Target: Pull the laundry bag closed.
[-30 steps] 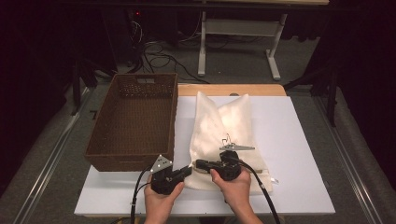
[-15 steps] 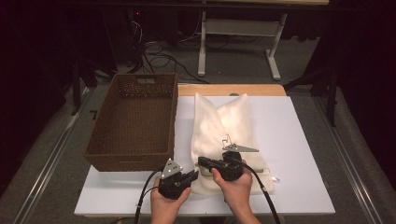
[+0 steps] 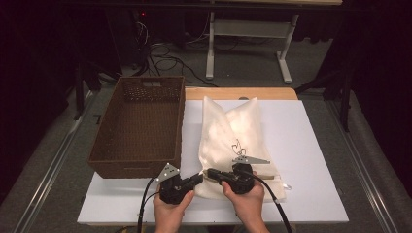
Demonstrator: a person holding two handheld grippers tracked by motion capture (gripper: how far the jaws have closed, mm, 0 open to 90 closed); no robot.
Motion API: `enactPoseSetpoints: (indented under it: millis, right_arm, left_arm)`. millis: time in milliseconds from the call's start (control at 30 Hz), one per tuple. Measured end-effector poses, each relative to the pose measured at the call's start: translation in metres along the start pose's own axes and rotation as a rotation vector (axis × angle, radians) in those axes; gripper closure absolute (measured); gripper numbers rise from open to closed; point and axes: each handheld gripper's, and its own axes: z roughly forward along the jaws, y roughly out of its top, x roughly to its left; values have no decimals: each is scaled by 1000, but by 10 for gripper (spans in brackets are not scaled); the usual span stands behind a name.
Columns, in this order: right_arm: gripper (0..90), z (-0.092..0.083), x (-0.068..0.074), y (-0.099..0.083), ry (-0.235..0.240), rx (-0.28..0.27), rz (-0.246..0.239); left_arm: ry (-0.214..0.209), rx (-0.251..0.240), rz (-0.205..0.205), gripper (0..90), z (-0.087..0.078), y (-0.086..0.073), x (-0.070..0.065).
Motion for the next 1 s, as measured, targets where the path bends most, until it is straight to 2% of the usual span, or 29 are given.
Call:
enactPoseSetpoints:
  millis: [67, 133, 167, 233, 267, 333, 433, 533, 633, 700, 800, 867, 1000]
  right_arm:
    - [888, -1, -1, -1, -11, 3, -1]
    - [888, -2, -3, -1, -18, -1, 5]
    - [888, -2, -4, 0, -25, 1, 16]
    - [887, 0, -5, 0, -41, 5, 24]
    - [887, 1, -4, 0, -47, 5, 12]
    - [887, 1, -5, -2, -36, 9, -1]
    - [886, -2, -8, -3, 5, -11, -7]
    - [886, -2, -5, -1, 12, -16, -22]
    - [886, -1, -3, -1, 4, -10, -24]
    - [886, -1, -4, -2, 8, -12, -24]
    - [886, -1, -2, -2, 15, -14, -25]
    - [886, 0, -1, -2, 13, -12, -33]
    - [886, -1, -2, -2, 16, -15, -32]
  left_arm:
    - [-5, -10, 9, 883, 1, -2, -3]
    - [-15, 4, 27, 883, 2, -3, -6]
    - [-6, -1, 39, 882, 4, -5, -8]
    - [1, 18, 74, 881, 8, -9, -12]
    - [-3, 45, 78, 879, 10, -8, -12]
    - [-20, 79, 48, 861, 8, -3, -5]
    - [-18, 95, 16, 791, 4, 5, 3]
    - [-37, 105, 13, 742, 5, 7, 4]
    - [-51, 93, 13, 684, 4, 10, 4]
    - [-45, 90, 11, 660, 2, 12, 6]
    - [-57, 111, 14, 684, 6, 11, 8]
    - [-77, 120, 24, 733, 8, 11, 8]
    - [-100, 114, 17, 827, 9, 11, 10]
